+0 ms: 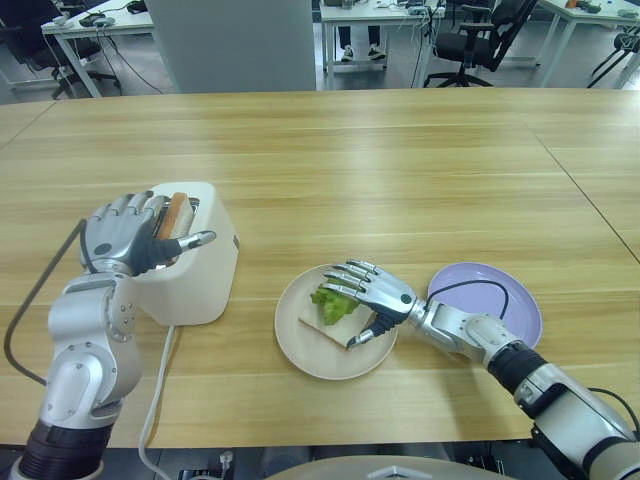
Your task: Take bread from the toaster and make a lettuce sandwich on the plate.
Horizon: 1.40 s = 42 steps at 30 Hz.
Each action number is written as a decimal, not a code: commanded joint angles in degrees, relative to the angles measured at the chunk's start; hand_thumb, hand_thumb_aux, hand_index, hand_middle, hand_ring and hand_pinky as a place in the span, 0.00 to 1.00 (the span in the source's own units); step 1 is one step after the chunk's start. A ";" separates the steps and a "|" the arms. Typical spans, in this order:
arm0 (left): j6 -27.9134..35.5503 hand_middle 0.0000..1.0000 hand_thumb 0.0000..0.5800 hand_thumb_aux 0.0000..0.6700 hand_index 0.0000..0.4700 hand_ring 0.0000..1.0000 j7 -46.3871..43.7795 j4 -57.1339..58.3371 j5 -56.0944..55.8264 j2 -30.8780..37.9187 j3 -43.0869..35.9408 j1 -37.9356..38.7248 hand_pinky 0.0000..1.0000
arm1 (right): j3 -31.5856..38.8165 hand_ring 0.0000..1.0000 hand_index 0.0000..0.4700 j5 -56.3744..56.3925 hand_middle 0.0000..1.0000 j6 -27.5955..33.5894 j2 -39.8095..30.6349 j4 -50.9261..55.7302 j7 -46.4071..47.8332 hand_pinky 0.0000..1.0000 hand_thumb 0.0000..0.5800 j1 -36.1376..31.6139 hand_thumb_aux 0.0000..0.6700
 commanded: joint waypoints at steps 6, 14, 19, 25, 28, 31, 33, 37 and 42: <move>0.77 0.00 0.00 0.00 0.00 0.00 -0.03 3.93 2.67 1.16 1.10 -0.72 0.00 | -5.81 0.00 0.00 8.95 0.00 -1.05 -4.05 -13.05 7.62 0.00 0.00 5.89 0.00; -0.39 0.00 0.00 0.00 0.00 0.00 2.02 10.62 1.98 0.31 -0.96 -2.96 0.00 | -13.56 0.00 0.00 16.38 0.00 0.23 -6.18 -26.61 13.87 0.00 0.00 14.15 0.00; -2.15 0.00 0.76 0.51 0.50 0.00 1.95 12.87 -0.81 -1.83 -3.54 -4.35 0.00 | -18.96 0.00 0.00 18.90 0.00 0.83 -7.51 -30.11 14.91 0.00 0.00 17.65 0.00; -4.54 0.41 1.00 1.00 0.98 0.41 4.02 14.49 -4.80 -4.38 -4.90 -7.38 0.41 | -25.26 0.00 0.00 20.82 0.00 1.07 -9.53 -29.99 14.84 0.00 0.00 21.05 0.00; -5.50 1.00 1.00 1.00 0.98 1.00 7.14 14.07 -5.98 -4.81 -3.79 -8.58 1.00 | -26.71 0.00 0.00 21.08 0.00 0.63 -9.90 -29.40 14.88 0.00 0.00 22.15 0.00; -6.45 1.00 1.00 1.00 0.98 1.00 10.59 12.26 -7.45 -5.17 -1.71 -10.02 1.00 | -27.41 0.00 0.00 20.79 0.00 0.15 -9.83 -29.05 14.76 0.00 0.00 23.13 0.00; -6.99 1.00 1.00 1.00 0.98 1.00 12.66 10.49 -8.19 -5.00 0.10 -11.07 1.00 | -27.70 0.00 0.00 20.58 0.00 0.08 -9.70 -29.20 14.72 0.00 0.00 23.67 0.00; -8.43 1.00 1.00 1.00 0.98 1.00 16.18 6.05 -8.69 -3.65 3.98 -13.35 1.00 | -28.03 0.00 0.00 20.35 0.00 -0.02 -9.44 -29.23 14.76 0.00 0.00 23.88 0.00; -9.79 1.00 1.00 1.00 0.98 1.00 17.35 0.43 -10.50 -2.14 8.33 -17.82 1.00 | -28.64 0.00 0.00 19.91 0.00 -0.31 -9.22 -29.68 14.74 0.00 0.00 23.61 0.00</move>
